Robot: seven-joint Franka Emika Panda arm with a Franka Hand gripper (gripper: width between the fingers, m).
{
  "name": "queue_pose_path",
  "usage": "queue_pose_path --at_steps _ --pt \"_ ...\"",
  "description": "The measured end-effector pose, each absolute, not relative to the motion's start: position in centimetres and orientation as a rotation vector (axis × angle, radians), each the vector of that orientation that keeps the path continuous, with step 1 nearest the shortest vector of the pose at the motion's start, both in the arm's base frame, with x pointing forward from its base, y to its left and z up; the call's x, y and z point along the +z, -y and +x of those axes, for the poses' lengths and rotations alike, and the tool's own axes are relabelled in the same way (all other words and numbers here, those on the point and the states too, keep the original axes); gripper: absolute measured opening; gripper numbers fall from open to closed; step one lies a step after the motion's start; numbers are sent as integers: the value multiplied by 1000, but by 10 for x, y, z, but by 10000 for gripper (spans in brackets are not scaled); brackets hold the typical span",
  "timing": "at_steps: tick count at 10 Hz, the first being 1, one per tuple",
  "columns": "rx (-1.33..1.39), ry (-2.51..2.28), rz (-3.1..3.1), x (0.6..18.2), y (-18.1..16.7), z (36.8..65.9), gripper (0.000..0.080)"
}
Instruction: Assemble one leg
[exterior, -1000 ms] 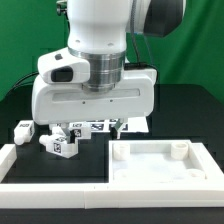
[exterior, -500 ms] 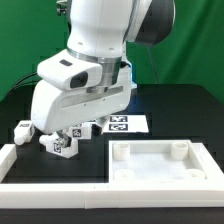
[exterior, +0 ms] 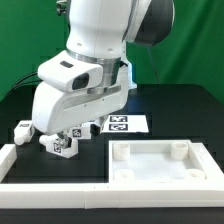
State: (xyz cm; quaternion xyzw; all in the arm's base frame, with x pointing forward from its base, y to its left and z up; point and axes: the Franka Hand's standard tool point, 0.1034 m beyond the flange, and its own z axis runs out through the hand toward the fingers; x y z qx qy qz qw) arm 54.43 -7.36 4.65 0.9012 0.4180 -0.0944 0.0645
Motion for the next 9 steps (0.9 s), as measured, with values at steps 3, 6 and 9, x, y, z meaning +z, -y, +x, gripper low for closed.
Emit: queue_pose_path --at_steps 3,6,9 --pt "-395 -1099 2796 46 82 525 649" --pt "-493 -1069 2777 44 76 523 649" --pt "-842 -917 2663 37 88 513 649"
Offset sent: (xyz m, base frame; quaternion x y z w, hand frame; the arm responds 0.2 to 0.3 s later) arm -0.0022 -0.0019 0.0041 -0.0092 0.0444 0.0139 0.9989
